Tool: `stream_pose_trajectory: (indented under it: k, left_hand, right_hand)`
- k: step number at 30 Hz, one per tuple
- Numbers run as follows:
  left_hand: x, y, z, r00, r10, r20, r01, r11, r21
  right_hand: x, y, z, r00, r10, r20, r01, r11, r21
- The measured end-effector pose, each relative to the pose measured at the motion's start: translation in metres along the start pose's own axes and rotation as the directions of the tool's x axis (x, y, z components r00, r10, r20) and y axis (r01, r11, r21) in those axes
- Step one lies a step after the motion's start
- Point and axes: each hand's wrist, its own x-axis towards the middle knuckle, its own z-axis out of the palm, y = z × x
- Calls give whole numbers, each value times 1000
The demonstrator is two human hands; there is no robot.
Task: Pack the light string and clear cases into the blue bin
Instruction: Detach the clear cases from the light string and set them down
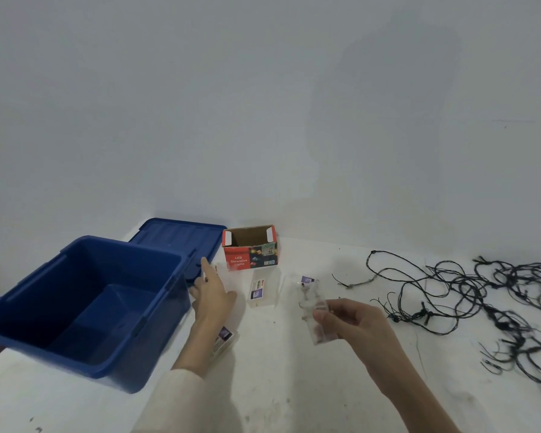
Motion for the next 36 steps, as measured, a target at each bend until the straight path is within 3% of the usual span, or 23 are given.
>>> stream_pose_trajectory:
  k: [3, 7, 10, 14, 20, 27, 32, 36]
  left_hand:
    - [-27, 9, -8, 984, 130, -121, -154, 963, -223]
    - [-81, 32, -17, 942, 307, -135, -332, 799, -502]
    - [-111, 49, -22, 920, 379, -98, -359, 715, -600]
    - [-128, 58, -27, 882, 466, -64, -416, 707, -572]
    - [-142, 69, -35, 858, 514, -21, -405, 649, -644]
    - [-148, 90, -38, 873, 488, 22, -176, 356, -918]
    - [-158, 95, -27, 836, 547, -51, -291, 362, -885]
    - [-162, 98, -25, 805, 592, -25, -291, 358, -887]
  right_hand:
    - [-2, -8, 1, 999, -49, -24, 50, 995, 84]
    - [-6, -29, 10, 985, -171, 28, 160, 959, 232]
    - [-8, -46, 16, 968, -248, 26, 235, 941, 243]
    - [-12, -58, 11, 951, -283, -126, 305, 926, 223]
    - [-18, -63, -5, 899, -342, -272, 376, 923, 83]
    - [-29, -66, -9, 853, -412, -320, 419, 906, -51]
    - [-32, -61, -10, 832, -468, -298, 409, 880, -241]
    - [-38, -65, -18, 876, -464, -131, 404, 854, -327]
